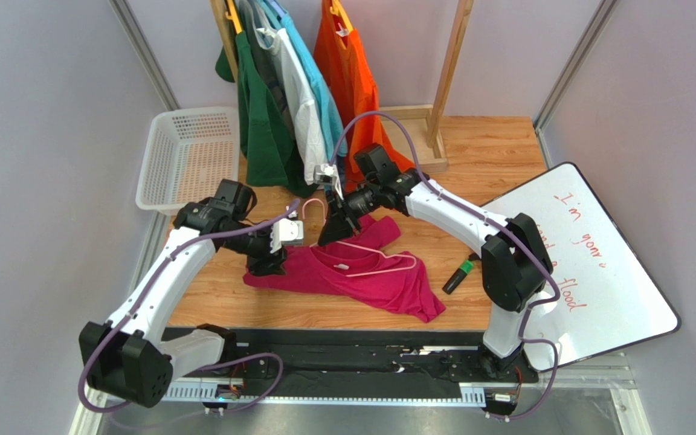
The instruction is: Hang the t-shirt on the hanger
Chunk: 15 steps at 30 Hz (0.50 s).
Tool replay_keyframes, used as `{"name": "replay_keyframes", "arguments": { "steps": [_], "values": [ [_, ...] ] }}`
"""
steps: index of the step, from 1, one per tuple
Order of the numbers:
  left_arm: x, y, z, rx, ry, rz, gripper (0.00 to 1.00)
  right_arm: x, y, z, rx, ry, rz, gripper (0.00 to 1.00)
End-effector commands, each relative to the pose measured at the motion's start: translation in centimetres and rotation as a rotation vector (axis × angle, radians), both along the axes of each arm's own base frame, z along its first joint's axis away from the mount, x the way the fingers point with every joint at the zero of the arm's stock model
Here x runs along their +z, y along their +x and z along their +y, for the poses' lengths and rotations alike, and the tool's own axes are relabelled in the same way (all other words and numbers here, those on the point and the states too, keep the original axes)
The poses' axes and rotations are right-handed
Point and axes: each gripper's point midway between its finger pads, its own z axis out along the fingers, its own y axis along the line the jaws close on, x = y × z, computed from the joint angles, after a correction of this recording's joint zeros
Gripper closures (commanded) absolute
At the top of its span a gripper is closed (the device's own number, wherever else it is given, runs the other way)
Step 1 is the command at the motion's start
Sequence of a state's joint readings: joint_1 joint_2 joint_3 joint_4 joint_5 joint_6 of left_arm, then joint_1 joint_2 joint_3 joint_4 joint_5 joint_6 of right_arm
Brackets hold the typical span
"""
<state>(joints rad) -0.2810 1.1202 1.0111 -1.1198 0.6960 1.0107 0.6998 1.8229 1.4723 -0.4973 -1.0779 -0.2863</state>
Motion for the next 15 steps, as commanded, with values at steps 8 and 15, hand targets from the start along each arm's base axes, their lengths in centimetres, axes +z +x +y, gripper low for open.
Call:
{"name": "replay_keyframes", "arguments": {
  "steps": [8,15],
  "values": [
    [1.3,1.3,-4.9,-0.046,-0.174,0.088,0.66,5.2,-1.4,1.4,0.045,0.146,-0.105,1.0],
    [2.5,2.6,-6.7,-0.023,-0.206,0.011,0.82,5.3,-0.8,2.2,0.032,0.155,-0.11,1.0]
  ]
}}
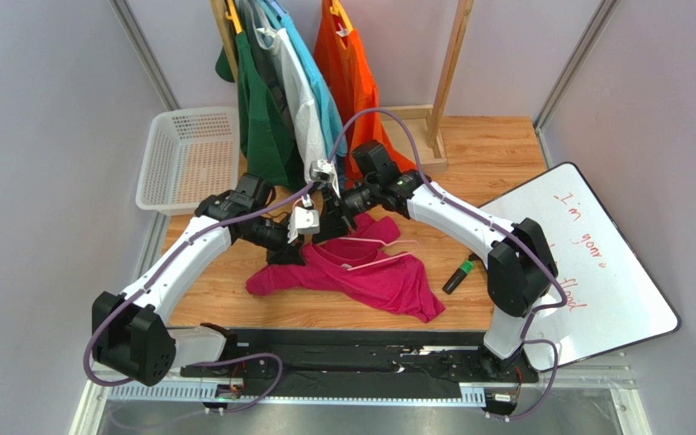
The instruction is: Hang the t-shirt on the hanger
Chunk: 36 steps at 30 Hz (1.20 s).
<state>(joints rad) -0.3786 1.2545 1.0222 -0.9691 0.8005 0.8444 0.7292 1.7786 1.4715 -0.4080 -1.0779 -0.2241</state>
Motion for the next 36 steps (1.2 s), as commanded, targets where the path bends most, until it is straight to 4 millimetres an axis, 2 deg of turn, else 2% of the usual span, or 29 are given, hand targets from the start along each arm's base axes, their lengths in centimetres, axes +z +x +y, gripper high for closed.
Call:
{"name": "replay_keyframes", "arguments": {
  "steps": [1,4,7,8,9,10,11,12,13,14,16,17,19,24,27,32,36],
  "values": [
    [3.6,2.1,-2.2,0.021,-0.115,-0.127,0.82,2.4,0.1,1.1,0.018,0.084,-0.065,1.0],
    [4.2,2.5,-2.5,0.043,-0.134,-0.17,0.76,2.4,0.0,1.2,0.02,0.086,-0.057,1.0],
    [4.4,2.3,-2.7,0.053,-0.148,-0.17,0.75,2.3,-0.4,1.5,0.024,0.085,-0.051,1.0],
    [4.2,2.2,-2.7,0.052,-0.147,-0.163,0.78,2.3,-0.5,1.5,0.025,0.083,-0.048,1.0],
    [4.1,2.0,-2.6,0.046,-0.144,-0.166,0.91,2.3,-0.5,1.5,0.012,0.072,-0.028,1.0],
    [3.6,1.4,-2.2,0.026,-0.123,-0.155,1.0,2.5,-0.4,1.4,-0.002,0.063,-0.016,1.0],
    [2.9,0.8,-1.8,0.009,-0.104,-0.152,1.0,2.2,0.1,0.5,-0.029,0.027,0.025,0.92],
    [2.6,0.6,-1.2,-0.025,-0.079,-0.211,1.0,2.9,0.6,0.1,-0.05,0.017,0.044,0.79],
    [1.9,0.0,-0.6,-0.044,-0.056,-0.217,1.0,3.3,0.8,-0.7,-0.074,-0.004,0.074,0.53],
    [0.9,-0.5,-0.1,-0.06,-0.034,-0.219,1.0,3.3,1.9,-2.3,-0.129,-0.038,0.116,0.43],
    [0.6,-0.7,0.4,-0.097,-0.02,-0.282,1.0,3.4,3.0,-4.1,-0.212,-0.069,0.152,0.25],
    [0.5,-0.8,0.4,-0.106,-0.019,-0.286,1.0,3.5,3.7,-5.7,-0.267,-0.092,0.163,0.24],
    [0.5,-0.7,0.2,-0.112,-0.02,-0.293,1.0,1.7,4.8,-7.5,-0.347,-0.176,0.119,0.25],
    [0.7,-0.6,-0.4,-0.141,-0.023,-0.325,1.0,-5.8,4.3,-11.7,-0.447,-0.503,0.113,0.28],
    [0.5,-0.7,-0.4,-0.145,-0.014,-0.336,1.0,-9.3,3.5,-12.6,-0.439,-0.651,0.129,0.3],
    [0.8,-0.5,-0.5,-0.134,-0.013,-0.338,1.0,-11.9,2.2,-12.9,-0.4,-0.769,0.128,0.3],
    [1.0,-0.3,-0.6,-0.117,-0.015,-0.343,1.0,-13.6,3.1,-12.9,-0.439,-0.828,0.092,0.31]
  ]
}}
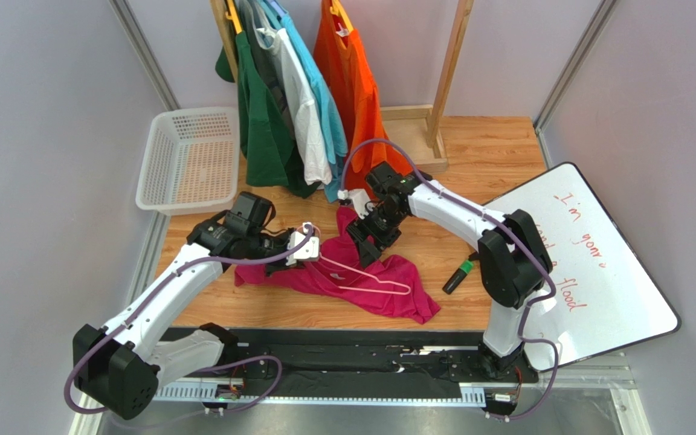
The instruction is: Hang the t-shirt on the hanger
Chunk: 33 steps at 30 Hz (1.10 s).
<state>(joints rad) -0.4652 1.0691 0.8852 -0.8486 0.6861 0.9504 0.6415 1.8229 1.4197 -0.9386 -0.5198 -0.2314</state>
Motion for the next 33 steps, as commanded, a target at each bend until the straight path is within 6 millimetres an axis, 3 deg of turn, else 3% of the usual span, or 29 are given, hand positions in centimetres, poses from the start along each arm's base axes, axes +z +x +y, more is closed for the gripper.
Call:
{"name": "replay_keyframes", "arguments": {
  "steps": [1,5,6,9,13,14,18,25,30,33],
  "values": [
    [1.3,0.6,-0.7,-0.013,-0.041,-0.062,1.0,-1.9,1.4,-0.8,-0.019,-0.111,-0.058,0.34],
    [1.1,0.5,-0.3,0.012,-0.026,-0.063,1.0,-3.1,1.7,-1.7,-0.04,-0.191,-0.042,0.6],
    [1.2,0.5,-0.2,0.022,-0.029,-0.065,1.0,-3.2,1.8,-2.2,-0.041,-0.209,-0.05,0.74],
    [1.4,0.9,0.1,0.083,-0.028,-0.068,1.0,-2.8,1.4,-3.4,-0.054,-0.215,-0.048,1.0],
    [1.5,1.2,0.8,0.209,-0.063,-0.048,1.0,-1.6,1.4,-6.5,-0.123,-0.219,-0.06,1.0],
    [2.4,1.8,1.0,0.24,-0.093,-0.084,1.0,-0.7,1.5,-7.0,-0.137,-0.21,-0.089,1.0],
    [1.6,1.9,1.8,0.308,-0.099,-0.087,1.0,0.2,1.7,-9.4,-0.207,-0.2,-0.099,1.0],
    [0.1,3.8,3.3,0.417,-0.006,-0.098,1.0,2.9,1.0,-10.2,-0.215,-0.146,-0.129,1.0],
    [-1.3,4.3,4.1,0.392,0.078,-0.114,1.0,4.5,0.8,-10.8,-0.198,-0.119,-0.149,1.0],
    [-1.3,4.6,4.0,0.372,0.094,-0.122,1.0,6.2,0.6,-10.1,-0.175,-0.061,-0.154,1.0]
  ]
}}
